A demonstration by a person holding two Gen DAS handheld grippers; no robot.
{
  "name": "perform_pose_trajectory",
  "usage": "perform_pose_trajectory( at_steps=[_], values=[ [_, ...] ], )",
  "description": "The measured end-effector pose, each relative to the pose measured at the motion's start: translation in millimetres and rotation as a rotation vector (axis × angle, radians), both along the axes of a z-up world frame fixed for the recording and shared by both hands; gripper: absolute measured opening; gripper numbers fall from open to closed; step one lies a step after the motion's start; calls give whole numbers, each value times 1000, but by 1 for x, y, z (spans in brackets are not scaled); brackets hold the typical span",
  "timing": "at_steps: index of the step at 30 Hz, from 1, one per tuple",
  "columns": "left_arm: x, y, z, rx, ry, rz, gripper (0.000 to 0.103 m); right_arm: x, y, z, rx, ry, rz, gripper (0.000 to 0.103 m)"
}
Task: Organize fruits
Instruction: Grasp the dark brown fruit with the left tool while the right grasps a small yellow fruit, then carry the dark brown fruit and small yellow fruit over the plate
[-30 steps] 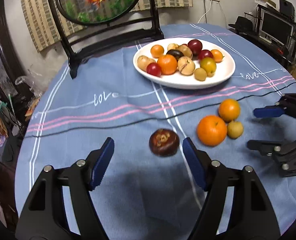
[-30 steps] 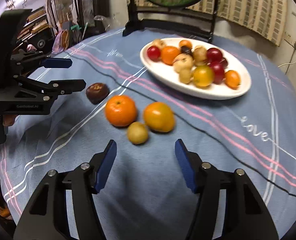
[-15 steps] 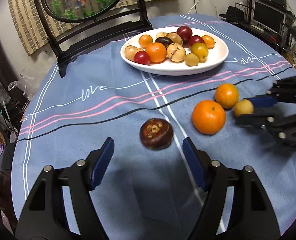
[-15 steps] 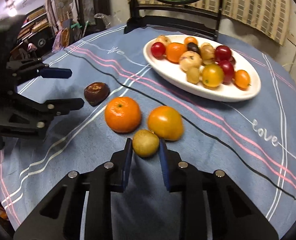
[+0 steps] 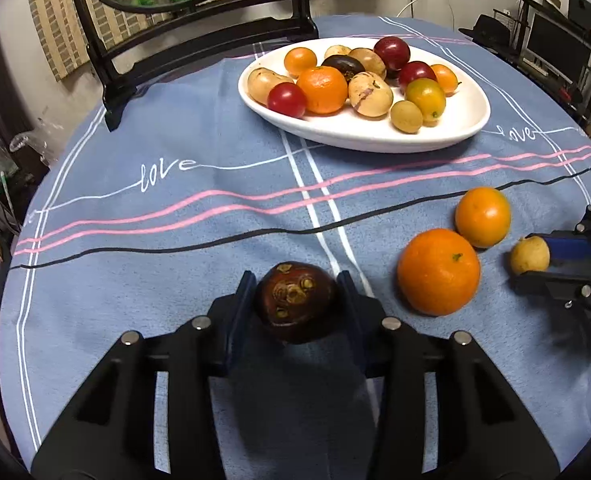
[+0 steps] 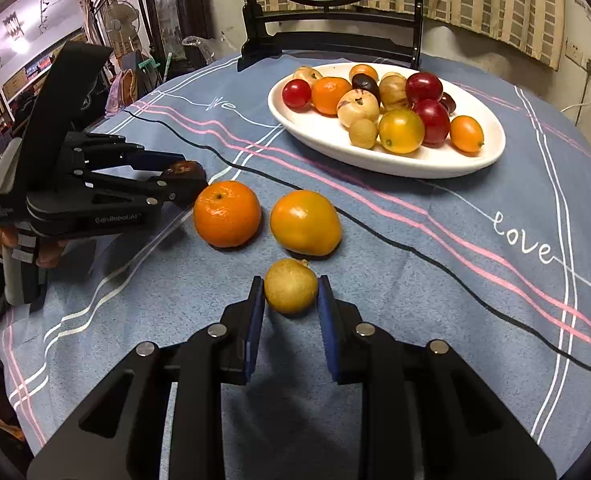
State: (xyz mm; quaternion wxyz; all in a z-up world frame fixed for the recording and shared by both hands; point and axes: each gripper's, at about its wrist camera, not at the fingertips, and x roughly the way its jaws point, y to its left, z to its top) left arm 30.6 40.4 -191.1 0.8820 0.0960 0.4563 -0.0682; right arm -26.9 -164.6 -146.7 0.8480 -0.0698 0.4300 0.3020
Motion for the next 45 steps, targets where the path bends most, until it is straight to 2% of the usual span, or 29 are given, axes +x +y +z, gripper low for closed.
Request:
perform_pose_trajectory(
  at_steps=[3,11,29,45],
  values=[
    [-4,-1,2,-5,-3,6,42,-2,-2,0,2,1,-3,26],
    [-28,-15,22,73,-91,8,42,-9,-4,3,10,-16,-11,27],
    [-75,-62,68,63,-206,-63,42,-42,-15,35,66,-74,-44,27],
    [-75,-65,61,67,-194,-64,42,-40,-15,23,81,-44,-38,27]
  ],
)
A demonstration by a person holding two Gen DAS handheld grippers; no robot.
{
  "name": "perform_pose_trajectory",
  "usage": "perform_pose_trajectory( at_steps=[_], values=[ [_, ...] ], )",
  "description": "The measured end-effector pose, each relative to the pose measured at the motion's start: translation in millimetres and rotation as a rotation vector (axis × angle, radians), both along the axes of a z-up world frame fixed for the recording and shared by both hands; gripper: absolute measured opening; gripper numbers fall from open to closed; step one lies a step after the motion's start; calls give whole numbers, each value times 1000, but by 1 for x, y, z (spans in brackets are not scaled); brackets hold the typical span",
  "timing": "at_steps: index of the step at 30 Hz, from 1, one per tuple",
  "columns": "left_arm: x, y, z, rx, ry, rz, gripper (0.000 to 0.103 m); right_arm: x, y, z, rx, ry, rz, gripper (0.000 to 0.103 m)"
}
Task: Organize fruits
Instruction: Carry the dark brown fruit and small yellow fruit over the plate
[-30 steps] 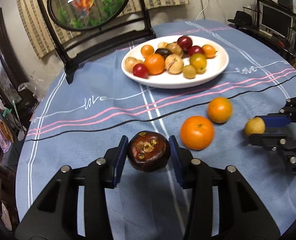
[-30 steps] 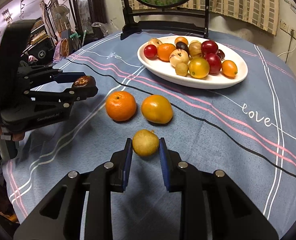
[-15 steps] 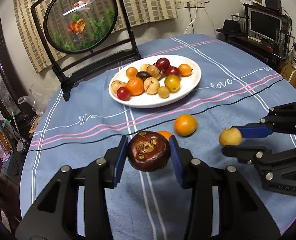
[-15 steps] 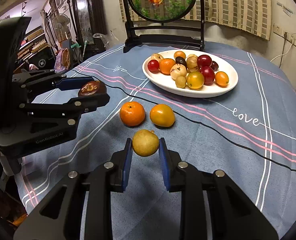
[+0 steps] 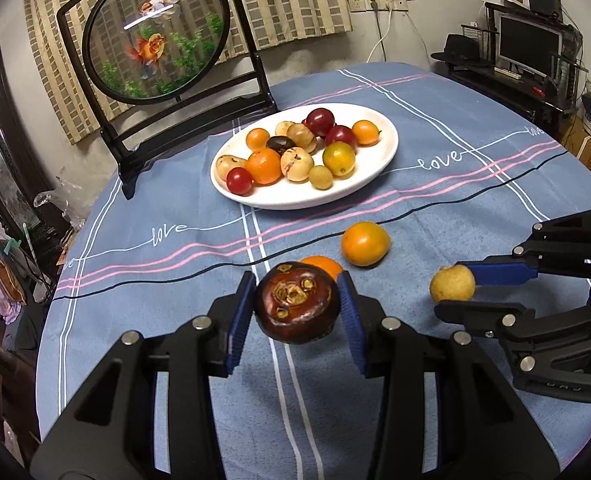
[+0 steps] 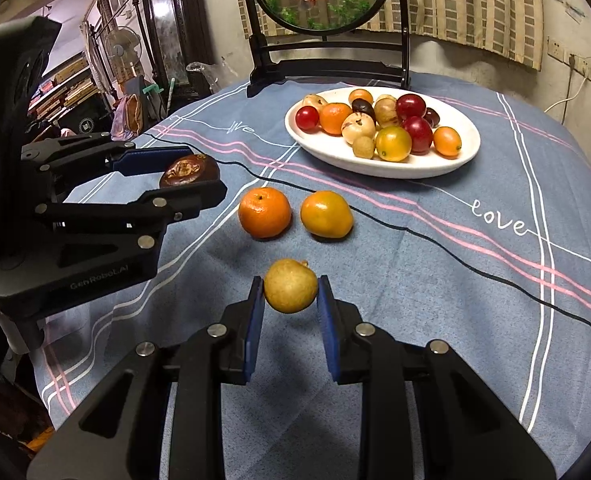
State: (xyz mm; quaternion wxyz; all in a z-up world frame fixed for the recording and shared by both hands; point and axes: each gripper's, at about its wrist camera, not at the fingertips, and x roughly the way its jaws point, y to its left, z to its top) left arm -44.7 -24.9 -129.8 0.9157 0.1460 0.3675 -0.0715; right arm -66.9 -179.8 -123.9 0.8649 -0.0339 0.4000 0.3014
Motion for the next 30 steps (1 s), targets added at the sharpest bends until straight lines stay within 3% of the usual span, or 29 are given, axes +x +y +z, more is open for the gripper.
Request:
perform_pose_trajectory(
  at_steps=[9,30],
  values=[
    [11,3,9,-15,-21,12,42,8,-2,11,3,-32,-14,27],
    [95,-8,20,-45,-20,78,42,90,-7,62,11,-136,-104,27]
  ],
)
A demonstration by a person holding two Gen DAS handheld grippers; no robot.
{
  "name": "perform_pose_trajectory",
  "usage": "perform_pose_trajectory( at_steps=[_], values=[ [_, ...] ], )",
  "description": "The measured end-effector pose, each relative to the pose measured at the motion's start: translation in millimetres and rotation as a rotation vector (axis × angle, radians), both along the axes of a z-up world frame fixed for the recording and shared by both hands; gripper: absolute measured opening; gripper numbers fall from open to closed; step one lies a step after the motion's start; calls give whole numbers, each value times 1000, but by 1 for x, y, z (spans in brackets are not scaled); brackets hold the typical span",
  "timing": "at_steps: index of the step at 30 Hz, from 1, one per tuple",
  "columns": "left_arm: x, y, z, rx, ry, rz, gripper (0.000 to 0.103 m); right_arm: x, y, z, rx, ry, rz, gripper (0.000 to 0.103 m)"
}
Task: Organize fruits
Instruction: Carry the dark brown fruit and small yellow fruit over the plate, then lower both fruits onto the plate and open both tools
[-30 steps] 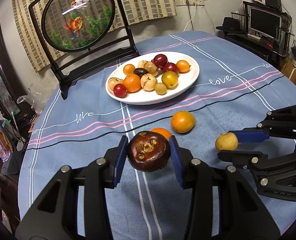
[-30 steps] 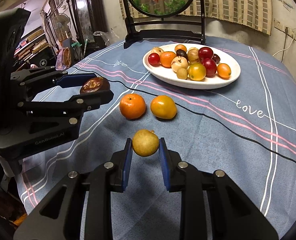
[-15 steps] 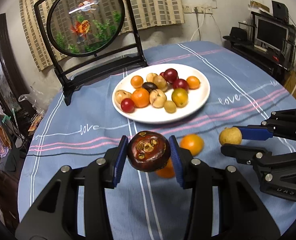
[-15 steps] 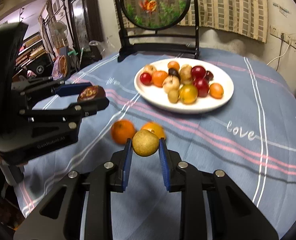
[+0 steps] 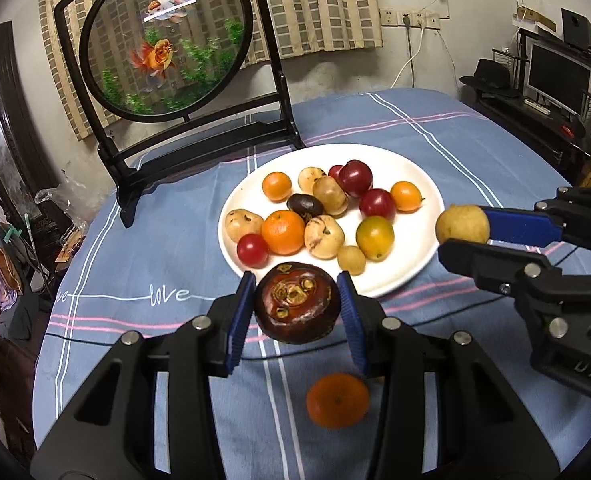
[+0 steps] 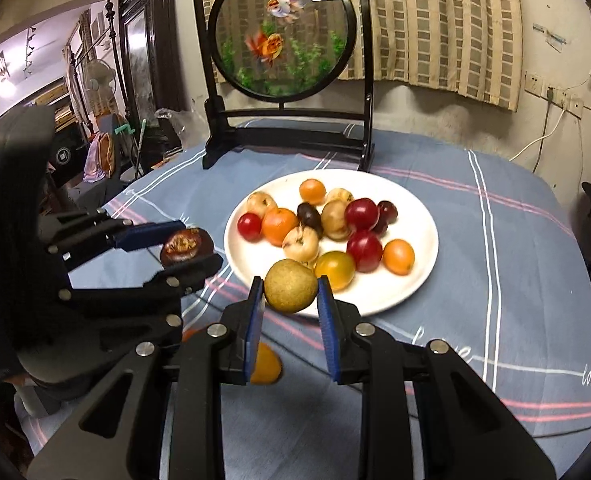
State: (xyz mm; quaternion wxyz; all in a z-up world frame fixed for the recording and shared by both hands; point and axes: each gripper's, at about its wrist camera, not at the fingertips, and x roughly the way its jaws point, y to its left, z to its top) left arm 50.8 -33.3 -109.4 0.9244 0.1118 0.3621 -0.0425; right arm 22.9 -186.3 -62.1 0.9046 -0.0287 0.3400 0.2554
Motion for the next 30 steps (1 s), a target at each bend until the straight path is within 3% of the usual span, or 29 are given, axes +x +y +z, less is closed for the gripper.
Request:
perform_pose_trajectory(
  at_steps=[16,30],
  values=[
    [46,2,0,11,19,37,42,40,5,-2,-19,3,-13,27],
    [89,1,5,68,1,53,42,83,11,-2,-47,-3,-26,27]
  ],
)
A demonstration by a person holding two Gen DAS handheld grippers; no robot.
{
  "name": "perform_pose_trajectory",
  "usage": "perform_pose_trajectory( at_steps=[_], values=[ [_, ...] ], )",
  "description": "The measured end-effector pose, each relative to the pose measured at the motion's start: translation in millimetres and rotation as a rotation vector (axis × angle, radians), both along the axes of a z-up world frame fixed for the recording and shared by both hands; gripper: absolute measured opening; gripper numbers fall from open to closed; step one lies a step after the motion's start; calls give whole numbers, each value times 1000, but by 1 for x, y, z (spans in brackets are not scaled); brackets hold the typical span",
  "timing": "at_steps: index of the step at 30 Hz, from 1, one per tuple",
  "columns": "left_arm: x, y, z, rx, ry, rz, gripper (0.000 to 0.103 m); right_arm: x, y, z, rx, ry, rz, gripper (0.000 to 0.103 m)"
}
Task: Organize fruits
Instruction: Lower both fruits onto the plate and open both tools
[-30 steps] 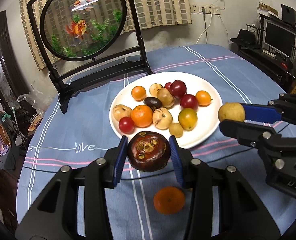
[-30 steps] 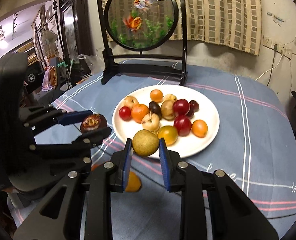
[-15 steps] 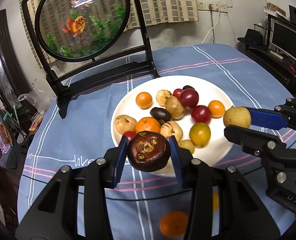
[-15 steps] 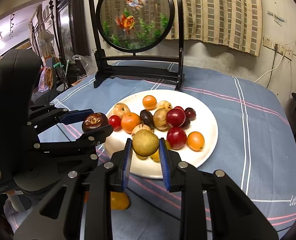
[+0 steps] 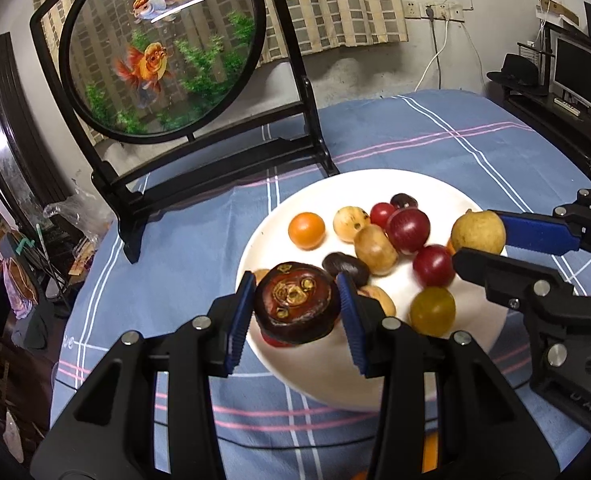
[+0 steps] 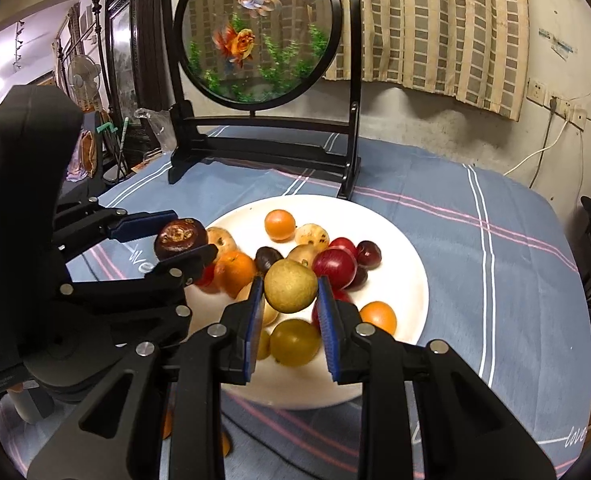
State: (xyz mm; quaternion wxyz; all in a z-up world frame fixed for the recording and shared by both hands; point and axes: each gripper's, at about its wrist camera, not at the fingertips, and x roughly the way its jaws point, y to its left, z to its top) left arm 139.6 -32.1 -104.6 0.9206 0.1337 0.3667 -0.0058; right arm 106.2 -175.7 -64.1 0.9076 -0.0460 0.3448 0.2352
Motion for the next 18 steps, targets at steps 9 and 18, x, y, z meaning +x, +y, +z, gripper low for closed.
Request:
perform_pose_trajectory(
  at_steps=[9,18],
  values=[
    [30,-4,-12,53,22,5,42,43,2,-10,-10,39,-46,27],
    [52,-3,-24,47,32,-3,44,78,8,-28,-28,112,-59,27]
  ],
)
